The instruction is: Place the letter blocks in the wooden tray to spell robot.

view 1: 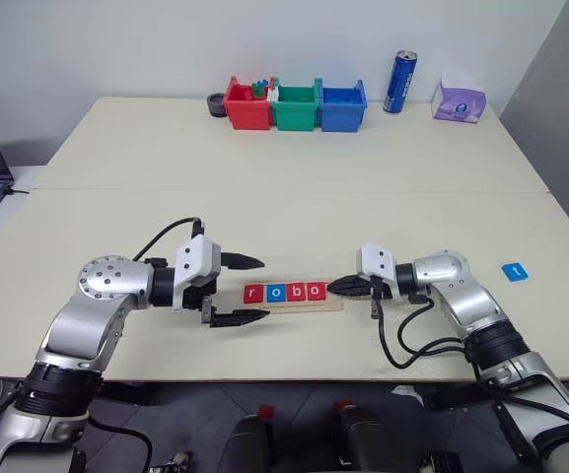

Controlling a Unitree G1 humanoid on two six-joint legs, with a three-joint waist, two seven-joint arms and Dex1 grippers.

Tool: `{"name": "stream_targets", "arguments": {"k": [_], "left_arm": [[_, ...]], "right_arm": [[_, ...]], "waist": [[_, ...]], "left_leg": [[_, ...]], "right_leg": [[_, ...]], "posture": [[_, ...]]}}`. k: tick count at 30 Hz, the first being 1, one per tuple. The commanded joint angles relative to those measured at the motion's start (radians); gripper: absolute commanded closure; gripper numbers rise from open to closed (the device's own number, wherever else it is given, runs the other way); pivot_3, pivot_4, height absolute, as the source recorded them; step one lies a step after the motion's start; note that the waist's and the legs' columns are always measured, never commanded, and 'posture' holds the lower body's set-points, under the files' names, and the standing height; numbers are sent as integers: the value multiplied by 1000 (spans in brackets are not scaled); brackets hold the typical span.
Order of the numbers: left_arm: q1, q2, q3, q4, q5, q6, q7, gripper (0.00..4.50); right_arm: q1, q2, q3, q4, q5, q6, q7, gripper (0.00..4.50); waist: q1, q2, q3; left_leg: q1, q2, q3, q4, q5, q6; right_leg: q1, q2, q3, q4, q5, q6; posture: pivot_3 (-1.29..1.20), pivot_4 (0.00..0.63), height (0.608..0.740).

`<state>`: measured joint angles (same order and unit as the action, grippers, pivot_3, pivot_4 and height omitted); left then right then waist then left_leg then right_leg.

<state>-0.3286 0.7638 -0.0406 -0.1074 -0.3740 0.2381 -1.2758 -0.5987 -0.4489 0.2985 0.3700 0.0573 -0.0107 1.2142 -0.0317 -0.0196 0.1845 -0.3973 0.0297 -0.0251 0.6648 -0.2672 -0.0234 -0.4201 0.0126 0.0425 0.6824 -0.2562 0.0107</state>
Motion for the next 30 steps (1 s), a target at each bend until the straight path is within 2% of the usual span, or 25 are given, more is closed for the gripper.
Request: {"name": "stream_targets", "arguments": {"k": [1, 23, 30], "left_arm": [[3, 20, 20, -30, -7, -1, 5, 0], [11, 31, 24, -25, -4, -11, 13, 0], [15, 24, 17, -34, -6, -12, 22, 0]], "right_arm": [[-18, 3, 3, 4, -13, -33, -7, 4426], [-31, 60, 21, -4, -30, -23, -18, 4426], [-11, -12, -17, -85, 11, 41, 24, 4426]], "waist": [[0, 0, 0], [0, 0, 0], [0, 0, 0]], "left_leg": [[0, 0, 0, 0, 0, 0], [0, 0, 0, 0, 0, 0], [0, 0, 0, 0, 0, 0]], "right_leg": [[0, 0, 0, 0, 0, 0], [0, 0, 0, 0, 0, 0], [0, 0, 0, 0, 0, 0]], "posture": [[0, 150, 740], [0, 150, 740], [0, 150, 740]]}}
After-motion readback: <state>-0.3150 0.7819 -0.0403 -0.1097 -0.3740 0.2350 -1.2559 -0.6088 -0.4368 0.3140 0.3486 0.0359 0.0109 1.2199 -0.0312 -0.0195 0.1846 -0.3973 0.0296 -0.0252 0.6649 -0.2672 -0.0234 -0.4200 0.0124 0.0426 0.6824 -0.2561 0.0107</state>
